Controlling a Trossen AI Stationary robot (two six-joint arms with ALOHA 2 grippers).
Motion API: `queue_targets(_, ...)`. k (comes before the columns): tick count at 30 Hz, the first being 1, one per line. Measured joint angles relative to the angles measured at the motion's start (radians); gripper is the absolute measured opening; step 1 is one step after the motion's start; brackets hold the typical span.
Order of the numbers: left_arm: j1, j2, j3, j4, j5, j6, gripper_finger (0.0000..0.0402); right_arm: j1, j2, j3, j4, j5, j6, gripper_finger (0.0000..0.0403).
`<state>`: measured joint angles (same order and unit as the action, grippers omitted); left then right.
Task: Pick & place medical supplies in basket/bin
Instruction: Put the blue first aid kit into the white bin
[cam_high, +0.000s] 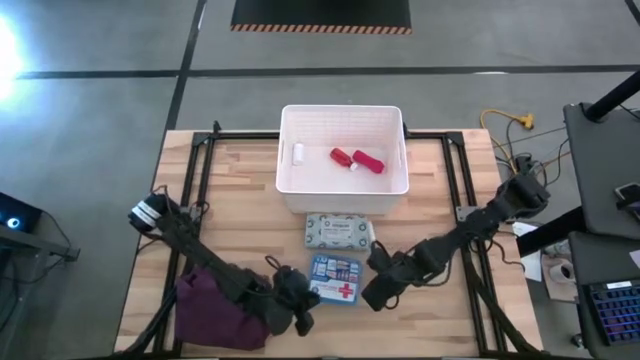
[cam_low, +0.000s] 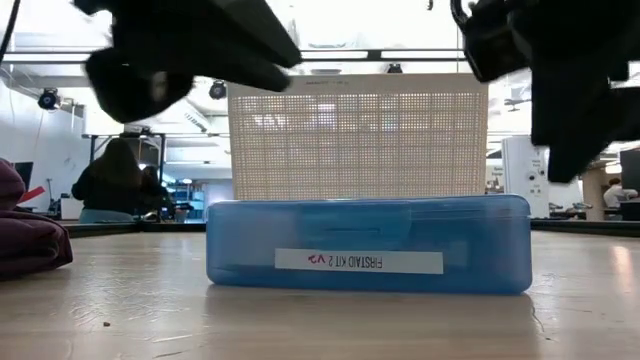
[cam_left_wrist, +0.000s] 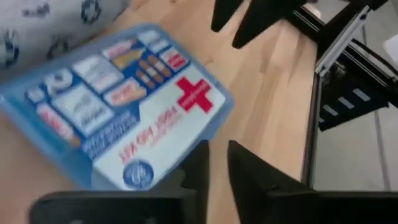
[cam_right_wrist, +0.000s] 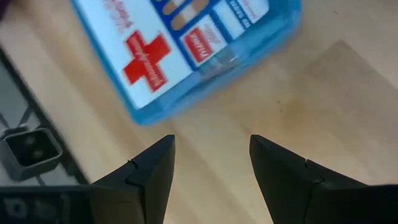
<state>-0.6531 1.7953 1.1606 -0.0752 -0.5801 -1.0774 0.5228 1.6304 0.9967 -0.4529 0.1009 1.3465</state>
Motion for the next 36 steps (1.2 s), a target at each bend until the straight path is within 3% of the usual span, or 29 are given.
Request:
queue_targets(7, -0.032, 0.029, -0.016, -0.138, 0.004, -0.115, 0.0164, 0.015, 0.008, -0.025, 0.013, 0.065, -0.024, 0.0199)
queue_targets(10, -0.032, 0.025, -0.030, -0.161, 0.002, -0.160, 0.0187, 0.023, 0.007, -0.043, 0.008, 0.080, -0.012, 0.0198)
queue_targets(25, 0.020, 0.108, -0.046, -0.084, 0.034, -0.227, 0.0153, -0.007, 0.010, -0.102, 0.036, 0.195, 0.019, 0.0198)
queue_targets(30, 0.027, 0.149, -0.045, -0.091, 0.107, -0.223, 0.0152, -0.021, 0.010, -0.097, 0.114, 0.199, -0.048, 0.0198)
queue_targets(36, 0.025, 0.162, -0.042, -0.092, 0.096, -0.232, 0.0152, -0.019, 0.009, -0.076, 0.173, 0.191, -0.101, 0.0199)
